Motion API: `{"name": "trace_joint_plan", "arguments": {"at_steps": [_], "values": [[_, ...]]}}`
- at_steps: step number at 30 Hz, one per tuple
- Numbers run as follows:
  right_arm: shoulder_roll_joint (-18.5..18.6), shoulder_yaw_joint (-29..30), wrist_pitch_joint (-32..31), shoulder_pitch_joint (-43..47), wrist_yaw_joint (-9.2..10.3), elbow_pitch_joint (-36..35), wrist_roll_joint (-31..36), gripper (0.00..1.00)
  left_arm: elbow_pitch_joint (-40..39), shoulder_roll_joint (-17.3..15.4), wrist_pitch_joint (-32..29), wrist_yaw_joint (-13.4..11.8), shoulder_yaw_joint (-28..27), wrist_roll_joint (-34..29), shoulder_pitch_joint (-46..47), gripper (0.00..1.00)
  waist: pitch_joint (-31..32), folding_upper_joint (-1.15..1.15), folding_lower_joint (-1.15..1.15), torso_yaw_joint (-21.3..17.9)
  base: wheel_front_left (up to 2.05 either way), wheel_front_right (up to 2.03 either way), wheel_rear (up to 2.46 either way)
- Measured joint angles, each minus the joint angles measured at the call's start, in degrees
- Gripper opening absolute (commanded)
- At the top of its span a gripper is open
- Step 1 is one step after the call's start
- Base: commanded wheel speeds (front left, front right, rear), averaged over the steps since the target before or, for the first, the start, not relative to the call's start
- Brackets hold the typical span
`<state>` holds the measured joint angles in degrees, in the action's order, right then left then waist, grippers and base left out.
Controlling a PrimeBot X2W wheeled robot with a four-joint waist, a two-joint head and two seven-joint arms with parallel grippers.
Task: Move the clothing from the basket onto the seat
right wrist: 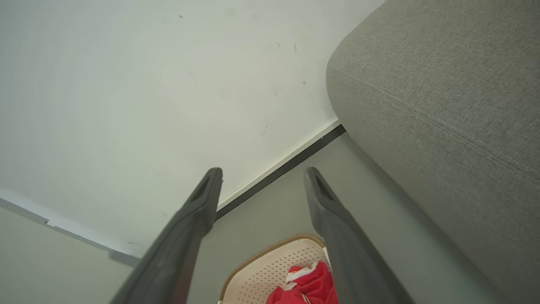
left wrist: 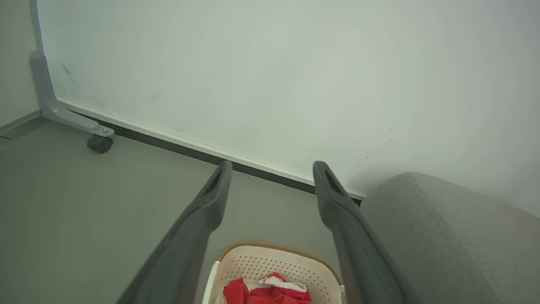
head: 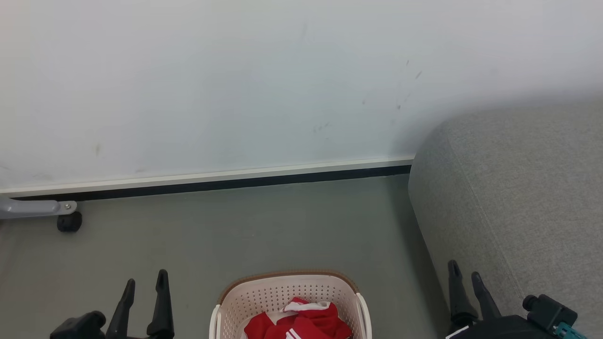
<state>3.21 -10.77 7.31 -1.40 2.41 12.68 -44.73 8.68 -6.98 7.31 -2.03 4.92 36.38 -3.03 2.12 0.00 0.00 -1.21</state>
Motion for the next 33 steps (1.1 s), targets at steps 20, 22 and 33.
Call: {"name": "trace_joint_plan", "arguments": {"at_steps": [20,22,33], "values": [[0.63,-5.05,4.42,0.96,2.20,-1.74,15.05,1.00,-2.14,-0.30,4.41,-1.70,1.41,-14.97,-1.88,1.00,0.30,0.00,0.00,-0.50,0.00,0.00,0.00],[0.71,-5.58,4.87,0.99,2.36,-1.87,16.66,1.00,-2.14,-0.30,4.75,-2.02,1.53,-16.26,-2.33,1.00,0.31,0.00,0.00,-0.54,0.00,0.00,0.00],[0.93,-8.24,6.99,1.06,3.22,-2.97,24.49,1.00,-2.19,-0.32,7.00,-2.11,1.90,-23.72,-2.53,1.00,0.46,0.00,0.00,-0.77,0.00,0.00,0.00]]}}
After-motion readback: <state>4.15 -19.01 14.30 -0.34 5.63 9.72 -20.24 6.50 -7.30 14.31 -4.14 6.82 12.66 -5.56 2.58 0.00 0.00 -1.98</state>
